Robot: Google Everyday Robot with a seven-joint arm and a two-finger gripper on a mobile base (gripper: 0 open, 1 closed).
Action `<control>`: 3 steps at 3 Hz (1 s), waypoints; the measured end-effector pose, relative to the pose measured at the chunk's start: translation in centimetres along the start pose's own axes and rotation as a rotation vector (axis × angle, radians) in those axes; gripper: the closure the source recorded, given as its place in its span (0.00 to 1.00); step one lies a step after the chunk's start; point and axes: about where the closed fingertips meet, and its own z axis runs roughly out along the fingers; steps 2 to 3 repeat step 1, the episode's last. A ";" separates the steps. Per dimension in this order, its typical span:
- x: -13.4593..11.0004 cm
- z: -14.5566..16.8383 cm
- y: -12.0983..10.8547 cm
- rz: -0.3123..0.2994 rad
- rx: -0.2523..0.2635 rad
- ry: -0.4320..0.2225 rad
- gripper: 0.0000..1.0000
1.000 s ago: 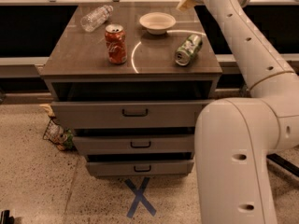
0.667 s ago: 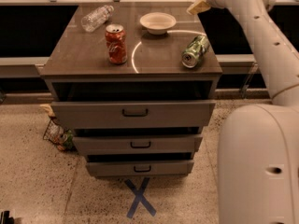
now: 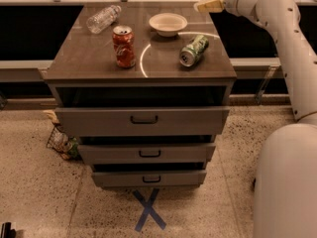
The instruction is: Pick green can from paper bowl and place on counter
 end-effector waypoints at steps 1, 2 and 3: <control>0.0 0.1 0.1 -0.001 -0.001 0.000 0.00; 0.0 0.1 0.1 -0.001 -0.001 0.000 0.00; 0.0 0.1 0.1 -0.001 -0.001 0.000 0.00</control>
Offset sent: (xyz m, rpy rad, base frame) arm 0.0000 0.0000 0.0000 0.0000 0.0000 0.0000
